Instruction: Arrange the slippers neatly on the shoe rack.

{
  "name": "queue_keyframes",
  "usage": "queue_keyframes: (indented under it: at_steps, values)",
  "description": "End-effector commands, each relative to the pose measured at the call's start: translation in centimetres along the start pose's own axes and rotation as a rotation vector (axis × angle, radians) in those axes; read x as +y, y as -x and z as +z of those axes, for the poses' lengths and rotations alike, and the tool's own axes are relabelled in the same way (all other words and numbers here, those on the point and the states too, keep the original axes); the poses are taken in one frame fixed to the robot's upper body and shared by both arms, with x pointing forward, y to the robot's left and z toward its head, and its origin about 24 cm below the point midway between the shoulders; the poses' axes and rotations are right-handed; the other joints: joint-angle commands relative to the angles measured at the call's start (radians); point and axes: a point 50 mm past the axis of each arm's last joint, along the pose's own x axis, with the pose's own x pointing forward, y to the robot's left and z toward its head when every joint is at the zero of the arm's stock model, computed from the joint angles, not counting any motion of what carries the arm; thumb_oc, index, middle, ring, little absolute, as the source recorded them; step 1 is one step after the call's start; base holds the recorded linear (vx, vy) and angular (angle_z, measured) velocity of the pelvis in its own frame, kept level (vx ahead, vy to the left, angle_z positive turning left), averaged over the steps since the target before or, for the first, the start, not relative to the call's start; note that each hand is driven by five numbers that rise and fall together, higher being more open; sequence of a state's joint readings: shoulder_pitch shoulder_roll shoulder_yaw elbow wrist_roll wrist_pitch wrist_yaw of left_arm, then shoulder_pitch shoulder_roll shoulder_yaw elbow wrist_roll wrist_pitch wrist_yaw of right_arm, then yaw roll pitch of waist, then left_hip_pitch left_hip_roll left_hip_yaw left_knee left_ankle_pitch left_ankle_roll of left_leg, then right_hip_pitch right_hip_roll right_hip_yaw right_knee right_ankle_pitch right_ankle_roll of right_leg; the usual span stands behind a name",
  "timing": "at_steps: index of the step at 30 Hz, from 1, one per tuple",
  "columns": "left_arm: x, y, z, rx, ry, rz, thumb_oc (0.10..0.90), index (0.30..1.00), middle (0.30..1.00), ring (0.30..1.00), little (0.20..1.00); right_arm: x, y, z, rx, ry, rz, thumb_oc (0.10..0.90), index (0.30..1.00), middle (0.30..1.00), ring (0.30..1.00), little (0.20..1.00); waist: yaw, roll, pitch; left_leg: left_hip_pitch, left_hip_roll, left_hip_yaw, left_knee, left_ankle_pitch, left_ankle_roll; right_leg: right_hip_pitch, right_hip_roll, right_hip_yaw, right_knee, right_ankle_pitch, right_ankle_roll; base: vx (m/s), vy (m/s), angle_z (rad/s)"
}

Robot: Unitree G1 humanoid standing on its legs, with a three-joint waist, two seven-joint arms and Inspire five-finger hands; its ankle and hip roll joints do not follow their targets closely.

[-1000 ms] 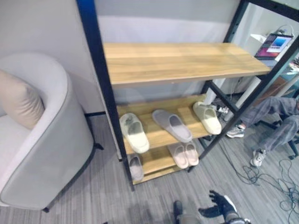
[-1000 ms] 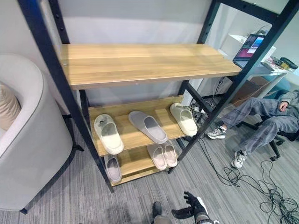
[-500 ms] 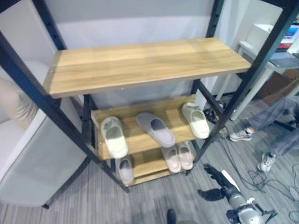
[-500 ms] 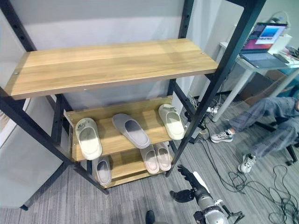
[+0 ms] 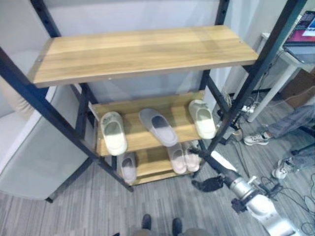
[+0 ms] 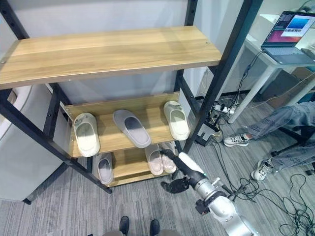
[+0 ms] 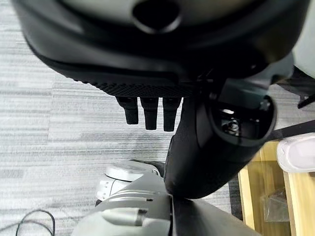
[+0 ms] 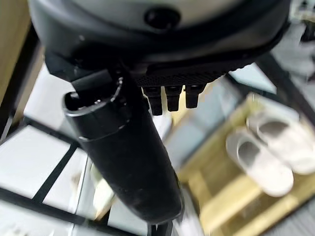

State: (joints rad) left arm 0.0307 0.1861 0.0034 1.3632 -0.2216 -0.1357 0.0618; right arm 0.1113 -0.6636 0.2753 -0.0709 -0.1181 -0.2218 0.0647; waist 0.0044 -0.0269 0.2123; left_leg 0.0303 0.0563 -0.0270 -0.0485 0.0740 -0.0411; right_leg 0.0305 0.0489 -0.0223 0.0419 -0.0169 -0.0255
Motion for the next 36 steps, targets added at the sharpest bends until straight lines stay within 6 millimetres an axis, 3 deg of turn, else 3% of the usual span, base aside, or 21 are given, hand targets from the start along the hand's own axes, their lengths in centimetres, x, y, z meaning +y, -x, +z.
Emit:
queue_keyframes:
  at_steps: [1,6,12,17,18,20,23,28,36]
  values:
    - [0.9,-0.1,0.8,-0.038,-0.06,0.018,0.8,0.9,0.9,0.9,0.9,-3.7,-1.4,4.5,-0.254,0.061,-0.197,0.8,0.9,0.9,0.9,0.9,0.021,-0.024,-0.1,-0.004,-0.023,0.007,0.064,-0.098,0.025,0.052,-0.107,0.011,0.057,-0.117,0.107,0.08,0.078,-0.08]
    - [1.1,0.0,0.5,-0.031,-0.094,0.011,0.8,0.9,0.9,0.9,0.9,-5.4,-2.4,5.5,-0.303,0.031,-0.275,0.8,0.9,0.9,0.9,0.9,0.043,-0.035,-0.105,0.014,-0.032,0.011,0.046,-0.109,0.038,0.067,-0.118,0.009,0.036,-0.112,0.117,0.12,0.102,-0.02]
    - [1.5,0.0,0.0,-0.015,-0.134,0.018,0.8,0.9,0.9,0.9,0.9,-8.4,-3.3,6.9,-0.36,0.142,-0.411,0.8,0.9,0.9,0.9,0.9,0.081,-0.061,-0.091,0.004,-0.035,0.006,0.02,-0.108,0.046,0.058,-0.124,0.004,-0.001,-0.095,0.128,0.06,0.055,0.04]
    - [1.8,0.0,0.6,-0.03,-0.153,0.022,0.8,0.9,0.9,0.9,0.9,-10.3,-4.6,7.7,-0.385,0.138,-0.462,0.8,0.9,0.9,0.9,0.9,0.105,-0.075,-0.064,-0.026,-0.035,0.004,0.008,-0.096,0.045,0.033,-0.125,0.001,-0.025,-0.076,0.132,-0.02,0.036,0.04]
    - [1.9,-0.2,1.3,-0.051,-0.156,0.03,0.8,0.9,0.9,0.9,0.9,-11.3,-5.2,8.7,-0.423,0.14,-0.478,0.8,0.9,0.9,0.9,0.9,0.118,-0.084,-0.04,-0.056,-0.034,0.001,0.002,-0.085,0.043,0.006,-0.126,0.0,-0.034,-0.063,0.134,-0.08,0.006,0.03]
    - [1.9,-0.2,1.8,-0.065,-0.156,0.031,0.8,0.9,0.9,0.9,0.9,-11.8,-5.6,8.9,-0.429,0.135,-0.487,0.8,0.9,0.9,0.9,0.9,0.124,-0.088,-0.033,-0.074,-0.034,-0.003,0.0,-0.079,0.043,-0.009,-0.125,-0.002,-0.037,-0.056,0.135,-0.07,0.014,-0.01]
    - [1.4,-0.4,4.2,-0.14,-0.149,0.029,0.8,0.9,0.9,0.9,0.9,-13.5,-7.3,9.4,-0.43,0.101,-0.528,0.8,0.9,0.9,0.9,0.9,0.145,-0.103,0.012,-0.13,-0.035,-0.015,-0.003,-0.059,0.038,-0.055,-0.125,-0.01,-0.046,-0.035,0.136,-0.08,0.03,0.11]
    - [0.7,-0.5,7.3,-0.248,-0.134,0.022,0.8,0.9,0.9,0.9,0.9,-15.2,-7.9,9.7,-0.422,0.106,-0.575,0.8,0.9,0.9,0.9,0.9,0.163,-0.118,0.065,-0.194,-0.038,-0.026,0.015,-0.05,0.034,-0.101,-0.127,-0.022,-0.04,-0.022,0.139,-0.04,0.029,0.06]
    - [-0.1,-0.3,9.4,-0.319,-0.146,0.018,0.8,0.9,0.9,0.9,0.9,-17.5,-8.0,10.4,-0.433,0.129,-0.675,0.8,0.9,0.9,0.9,0.9,0.18,-0.116,0.126,-0.27,-0.046,-0.046,0.055,-0.051,0.033,-0.152,-0.134,-0.036,-0.021,-0.018,0.141,0.0,0.012,0.07]
